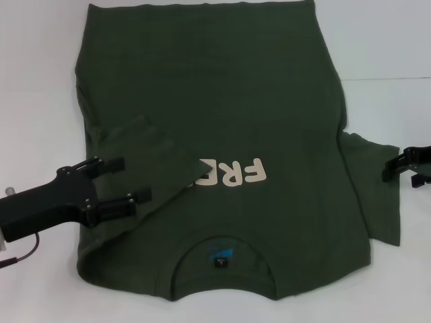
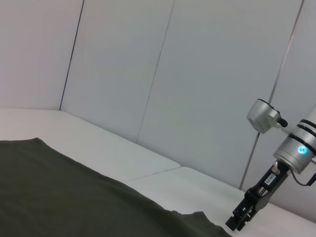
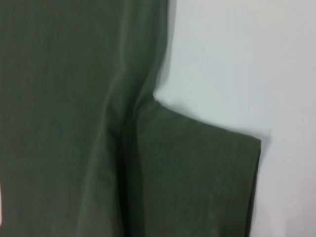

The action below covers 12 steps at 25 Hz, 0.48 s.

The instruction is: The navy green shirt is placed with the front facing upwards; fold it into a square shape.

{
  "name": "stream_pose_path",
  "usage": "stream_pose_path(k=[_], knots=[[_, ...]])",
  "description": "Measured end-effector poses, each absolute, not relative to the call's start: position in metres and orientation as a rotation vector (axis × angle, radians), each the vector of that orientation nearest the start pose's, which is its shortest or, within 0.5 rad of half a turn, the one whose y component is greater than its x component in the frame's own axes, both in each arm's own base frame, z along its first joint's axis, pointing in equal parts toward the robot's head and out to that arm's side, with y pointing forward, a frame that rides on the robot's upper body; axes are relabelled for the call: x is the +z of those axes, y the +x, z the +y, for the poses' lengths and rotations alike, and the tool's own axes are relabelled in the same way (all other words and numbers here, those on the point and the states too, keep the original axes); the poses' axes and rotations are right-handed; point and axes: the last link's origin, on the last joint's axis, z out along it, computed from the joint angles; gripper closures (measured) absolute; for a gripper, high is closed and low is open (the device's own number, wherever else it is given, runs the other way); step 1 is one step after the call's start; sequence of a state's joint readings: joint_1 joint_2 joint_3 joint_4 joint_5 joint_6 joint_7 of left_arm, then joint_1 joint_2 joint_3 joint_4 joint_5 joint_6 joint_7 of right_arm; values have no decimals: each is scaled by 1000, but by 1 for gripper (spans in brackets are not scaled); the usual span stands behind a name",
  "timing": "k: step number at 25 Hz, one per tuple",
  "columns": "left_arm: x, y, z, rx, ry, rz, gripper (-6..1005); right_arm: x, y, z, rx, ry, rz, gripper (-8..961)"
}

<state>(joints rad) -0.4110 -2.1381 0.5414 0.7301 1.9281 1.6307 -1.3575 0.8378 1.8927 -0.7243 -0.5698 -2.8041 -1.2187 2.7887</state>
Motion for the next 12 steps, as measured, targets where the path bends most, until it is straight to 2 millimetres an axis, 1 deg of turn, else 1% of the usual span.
stream_pose_path(k=[12], knots=[[16,-280,304,-895,-2517,-688,62,59,302,420,-153,-1840,1783,282]])
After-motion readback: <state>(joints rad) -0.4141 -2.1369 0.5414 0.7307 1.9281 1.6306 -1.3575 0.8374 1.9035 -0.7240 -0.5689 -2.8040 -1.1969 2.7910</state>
